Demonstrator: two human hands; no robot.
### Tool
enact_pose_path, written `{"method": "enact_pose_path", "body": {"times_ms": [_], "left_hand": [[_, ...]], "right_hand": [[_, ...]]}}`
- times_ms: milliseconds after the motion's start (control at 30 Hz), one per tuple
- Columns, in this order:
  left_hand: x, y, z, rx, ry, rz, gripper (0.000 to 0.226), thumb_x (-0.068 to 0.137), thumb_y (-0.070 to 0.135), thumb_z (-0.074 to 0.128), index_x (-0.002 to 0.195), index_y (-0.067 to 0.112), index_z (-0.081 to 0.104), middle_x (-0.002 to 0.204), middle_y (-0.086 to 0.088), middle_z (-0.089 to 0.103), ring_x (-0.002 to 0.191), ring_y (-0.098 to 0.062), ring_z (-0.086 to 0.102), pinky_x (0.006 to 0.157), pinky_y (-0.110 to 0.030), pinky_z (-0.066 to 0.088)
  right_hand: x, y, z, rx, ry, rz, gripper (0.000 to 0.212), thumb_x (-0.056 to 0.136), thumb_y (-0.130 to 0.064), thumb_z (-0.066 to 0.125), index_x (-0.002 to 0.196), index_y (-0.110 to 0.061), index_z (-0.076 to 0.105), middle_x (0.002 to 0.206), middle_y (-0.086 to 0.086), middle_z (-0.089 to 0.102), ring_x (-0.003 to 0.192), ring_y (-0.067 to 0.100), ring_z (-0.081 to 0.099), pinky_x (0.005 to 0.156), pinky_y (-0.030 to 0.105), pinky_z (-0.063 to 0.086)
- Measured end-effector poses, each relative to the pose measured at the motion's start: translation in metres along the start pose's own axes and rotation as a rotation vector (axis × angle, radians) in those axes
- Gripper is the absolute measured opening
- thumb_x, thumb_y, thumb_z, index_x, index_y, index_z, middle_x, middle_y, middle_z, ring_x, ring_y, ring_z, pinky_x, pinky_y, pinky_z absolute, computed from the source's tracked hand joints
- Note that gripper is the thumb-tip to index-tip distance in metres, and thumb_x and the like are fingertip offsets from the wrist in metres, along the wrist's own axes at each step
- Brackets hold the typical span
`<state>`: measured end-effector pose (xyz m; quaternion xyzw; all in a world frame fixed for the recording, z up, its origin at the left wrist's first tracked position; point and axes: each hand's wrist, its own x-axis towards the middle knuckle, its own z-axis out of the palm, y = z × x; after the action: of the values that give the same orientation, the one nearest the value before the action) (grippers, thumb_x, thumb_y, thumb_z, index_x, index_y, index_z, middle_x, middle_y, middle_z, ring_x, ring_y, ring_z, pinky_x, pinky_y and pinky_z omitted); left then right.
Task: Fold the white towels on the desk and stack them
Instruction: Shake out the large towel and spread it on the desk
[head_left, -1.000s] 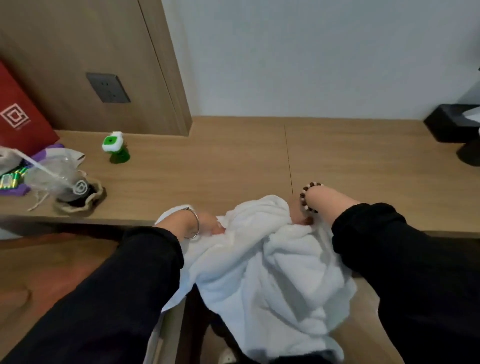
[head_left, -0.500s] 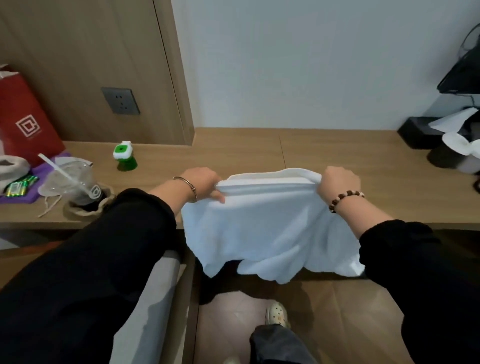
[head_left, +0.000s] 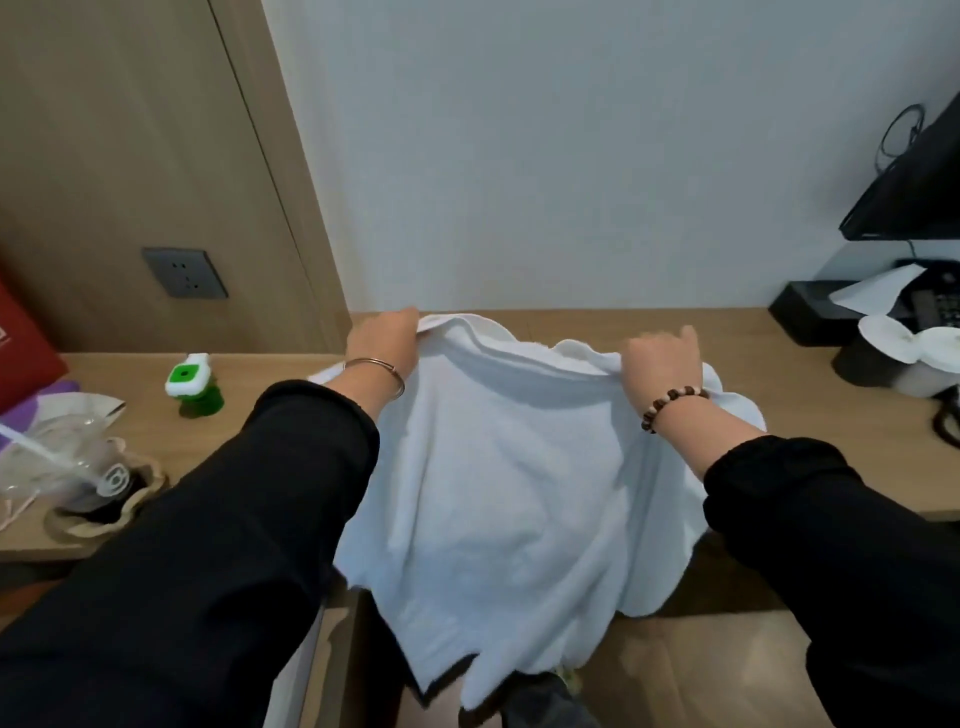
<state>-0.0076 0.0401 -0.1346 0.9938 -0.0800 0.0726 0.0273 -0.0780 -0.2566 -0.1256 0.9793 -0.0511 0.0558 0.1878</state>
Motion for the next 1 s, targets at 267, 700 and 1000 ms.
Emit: {"method": "enact_pose_path", "body": {"times_ms": [267,700,1000], "left_hand": [[0.155,0.003,-0.023,0.268,0.202,0.222,0.012,0.086,0.002,0.054,0.097,0.002,0.058,0.089,-0.021,0.059,0.081,-0.036,0.062,0.061,-0.034,0.038],[0.086,0.141,0.236,-0.088,-0.456,-0.186,0.061,0.099,0.044,0.018,0.148,0.031,-0.016,0.156,0.002,-0.022,0.143,-0.021,-0.022,0.112,-0.051,-0.009],[0.112,0.174,0.236,-0.189,-0.367,-0.275,0.057,0.100,0.035,0.023,0.152,0.019,0.005,0.159,-0.001,-0.008,0.145,-0.023,-0.011,0.112,-0.055,-0.002]], "right_hand": [[0.167,0.035,0.016,0.225,0.242,-0.079,0.017,0.073,0.004,0.055,0.068,-0.012,0.054,0.074,0.012,0.060,0.077,0.030,0.056,0.078,0.038,0.030],[0.180,-0.059,0.217,0.356,-0.461,-0.153,0.058,0.099,-0.029,0.019,0.151,-0.026,-0.007,0.159,0.006,-0.010,0.146,0.023,-0.005,0.116,0.047,-0.001],[0.197,-0.043,0.219,0.649,-0.444,-0.196,0.059,0.098,-0.031,0.033,0.152,-0.025,0.011,0.160,0.005,-0.001,0.146,0.019,-0.001,0.116,0.042,-0.002]]}}
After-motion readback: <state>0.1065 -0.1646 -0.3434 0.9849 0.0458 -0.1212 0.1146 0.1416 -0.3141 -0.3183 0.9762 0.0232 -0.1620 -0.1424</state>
